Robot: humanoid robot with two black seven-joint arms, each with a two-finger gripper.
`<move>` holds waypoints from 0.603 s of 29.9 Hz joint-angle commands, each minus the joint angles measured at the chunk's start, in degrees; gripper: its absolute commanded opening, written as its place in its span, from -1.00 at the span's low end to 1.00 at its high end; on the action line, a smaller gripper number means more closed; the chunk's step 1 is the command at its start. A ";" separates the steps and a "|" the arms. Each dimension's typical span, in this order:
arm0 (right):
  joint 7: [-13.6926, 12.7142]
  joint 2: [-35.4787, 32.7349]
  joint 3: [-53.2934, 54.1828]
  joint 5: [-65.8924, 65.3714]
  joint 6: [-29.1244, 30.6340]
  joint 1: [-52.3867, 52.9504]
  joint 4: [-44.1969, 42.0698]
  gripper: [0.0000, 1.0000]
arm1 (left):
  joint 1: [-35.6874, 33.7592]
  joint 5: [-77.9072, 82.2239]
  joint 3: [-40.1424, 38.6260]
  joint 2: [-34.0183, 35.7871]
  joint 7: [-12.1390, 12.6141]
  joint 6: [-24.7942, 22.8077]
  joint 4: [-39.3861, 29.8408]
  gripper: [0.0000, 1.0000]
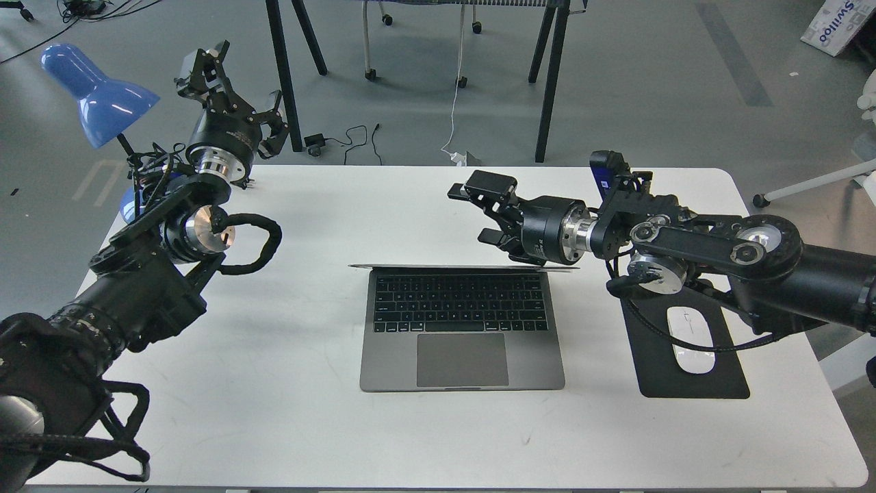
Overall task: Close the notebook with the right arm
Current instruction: 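Press the right gripper down on the lid until it lies flat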
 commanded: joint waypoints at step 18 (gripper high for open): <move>-0.01 1.41 -10.35 -9.07 0.15 0.23 1.94 1.00 | 0.00 0.00 0.00 0.00 0.00 0.00 0.00 1.00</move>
